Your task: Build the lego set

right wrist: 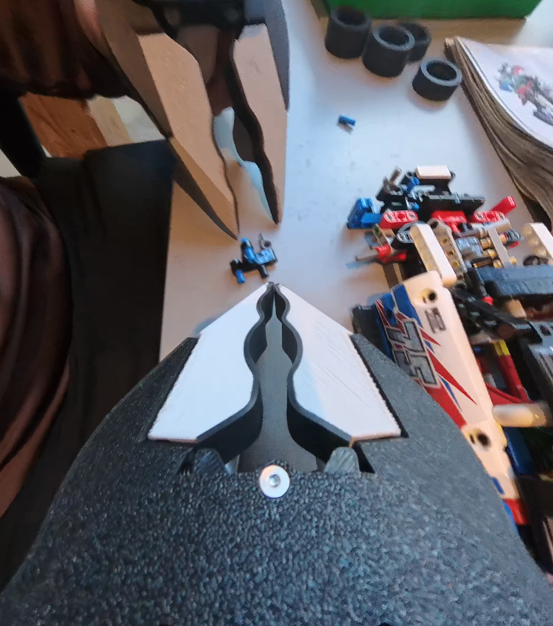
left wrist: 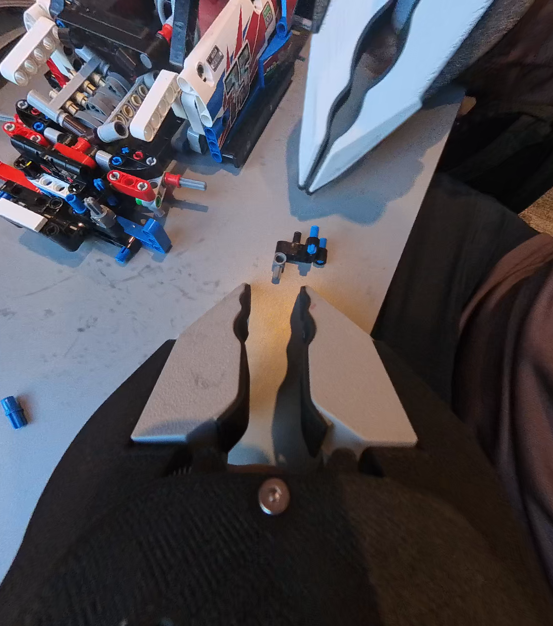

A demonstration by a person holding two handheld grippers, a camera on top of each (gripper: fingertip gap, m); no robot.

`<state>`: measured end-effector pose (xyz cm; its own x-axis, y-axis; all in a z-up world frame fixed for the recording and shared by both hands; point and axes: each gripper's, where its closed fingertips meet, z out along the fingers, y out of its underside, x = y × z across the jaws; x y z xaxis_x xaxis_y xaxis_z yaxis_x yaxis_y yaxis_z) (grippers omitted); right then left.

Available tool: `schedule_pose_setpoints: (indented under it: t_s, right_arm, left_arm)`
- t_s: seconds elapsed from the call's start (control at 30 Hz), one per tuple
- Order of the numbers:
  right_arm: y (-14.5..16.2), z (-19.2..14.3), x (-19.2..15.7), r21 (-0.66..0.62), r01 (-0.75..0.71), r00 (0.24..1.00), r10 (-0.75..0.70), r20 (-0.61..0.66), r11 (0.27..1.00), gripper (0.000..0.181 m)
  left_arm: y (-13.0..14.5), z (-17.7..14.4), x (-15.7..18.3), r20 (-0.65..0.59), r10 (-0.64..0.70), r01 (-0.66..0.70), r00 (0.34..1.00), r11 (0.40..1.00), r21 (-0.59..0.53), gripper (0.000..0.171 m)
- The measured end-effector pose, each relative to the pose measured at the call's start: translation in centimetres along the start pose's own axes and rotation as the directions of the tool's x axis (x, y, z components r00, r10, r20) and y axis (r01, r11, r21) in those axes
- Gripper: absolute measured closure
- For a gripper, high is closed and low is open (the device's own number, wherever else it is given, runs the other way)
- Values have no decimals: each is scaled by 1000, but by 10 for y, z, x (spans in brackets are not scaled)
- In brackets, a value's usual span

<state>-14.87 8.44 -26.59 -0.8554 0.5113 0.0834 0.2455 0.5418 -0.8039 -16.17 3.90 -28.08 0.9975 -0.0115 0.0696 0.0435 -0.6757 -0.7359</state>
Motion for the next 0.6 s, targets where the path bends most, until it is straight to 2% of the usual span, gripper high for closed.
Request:
schedule_pose_setpoints:
  t_s: [0.23, 0.6]
  right_arm:
    - [-20, 14, -20, 39, 14, 998, -16, 62, 999, 169]
    - [-16, 20, -22, -2, 7, 997, -7, 83, 1000, 174]
  left_arm:
    - [-1, 2, -1, 17, -1, 1, 1000, 1000, -1, 150]
    - [-5, 7, 3, -28, -39, 39, 999, 999, -8, 170]
